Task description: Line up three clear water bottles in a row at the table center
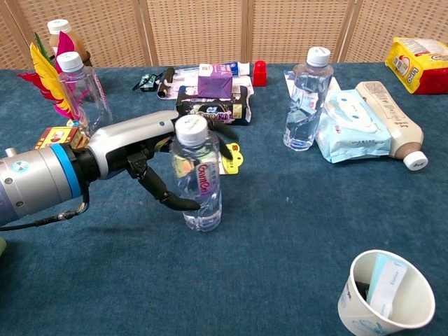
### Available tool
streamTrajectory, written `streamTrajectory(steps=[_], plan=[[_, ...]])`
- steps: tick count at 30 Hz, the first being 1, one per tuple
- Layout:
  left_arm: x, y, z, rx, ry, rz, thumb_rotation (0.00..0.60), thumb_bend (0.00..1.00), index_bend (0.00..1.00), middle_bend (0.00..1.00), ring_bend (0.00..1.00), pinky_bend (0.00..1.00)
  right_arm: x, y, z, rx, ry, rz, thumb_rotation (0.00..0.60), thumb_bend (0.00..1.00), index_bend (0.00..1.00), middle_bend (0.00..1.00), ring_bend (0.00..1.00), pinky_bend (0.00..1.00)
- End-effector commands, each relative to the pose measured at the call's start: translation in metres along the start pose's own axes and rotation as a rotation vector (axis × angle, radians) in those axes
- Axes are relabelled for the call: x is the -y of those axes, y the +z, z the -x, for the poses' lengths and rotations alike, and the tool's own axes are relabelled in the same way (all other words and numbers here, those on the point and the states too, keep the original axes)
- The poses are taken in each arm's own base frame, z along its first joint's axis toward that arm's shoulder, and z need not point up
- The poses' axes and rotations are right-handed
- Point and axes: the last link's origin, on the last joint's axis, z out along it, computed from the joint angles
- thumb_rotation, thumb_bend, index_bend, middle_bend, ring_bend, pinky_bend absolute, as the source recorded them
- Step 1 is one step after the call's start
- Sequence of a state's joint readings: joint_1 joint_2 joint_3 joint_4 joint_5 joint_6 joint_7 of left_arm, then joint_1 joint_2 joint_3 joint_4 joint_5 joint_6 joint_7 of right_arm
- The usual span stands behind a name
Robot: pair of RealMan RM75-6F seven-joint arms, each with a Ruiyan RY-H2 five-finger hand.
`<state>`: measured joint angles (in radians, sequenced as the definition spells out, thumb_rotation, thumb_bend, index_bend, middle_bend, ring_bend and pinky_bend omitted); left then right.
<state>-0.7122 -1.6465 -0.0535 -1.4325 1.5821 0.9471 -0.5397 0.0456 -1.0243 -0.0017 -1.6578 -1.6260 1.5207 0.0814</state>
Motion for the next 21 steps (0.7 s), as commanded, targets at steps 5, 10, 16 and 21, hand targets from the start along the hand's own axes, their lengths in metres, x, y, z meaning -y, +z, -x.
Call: streamTrajectory(steps=[5, 10, 16, 21], plan=[[-0.002, -0.006, -0.006, -0.063, 0.030, 0.044, 0.600, 0.13, 0.00, 0.00, 0.00, 0.11, -0.001, 0.000, -0.001, -0.005, 0.002, 0.004, 0.600, 0.09, 0.00, 0.00, 0.00, 0.00], [0.000, -0.022, -0.019, -0.098, 0.104, 0.047, 0.600, 0.13, 0.00, 0.00, 0.00, 0.10, -0.001, -0.001, -0.002, -0.004, 0.002, 0.001, 0.600, 0.09, 0.00, 0.00, 0.00, 0.00], [0.007, -0.061, -0.044, -0.113, 0.225, -0.016, 0.600, 0.13, 0.00, 0.00, 0.00, 0.07, 0.000, -0.001, -0.001, 0.001, 0.001, 0.000, 0.600, 0.09, 0.00, 0.00, 0.00, 0.00], [0.009, -0.099, -0.071, -0.147, 0.333, -0.103, 0.600, 0.12, 0.00, 0.00, 0.00, 0.07, 0.003, -0.001, 0.002, 0.007, -0.009, -0.006, 0.600, 0.09, 0.00, 0.00, 0.00, 0.00]])
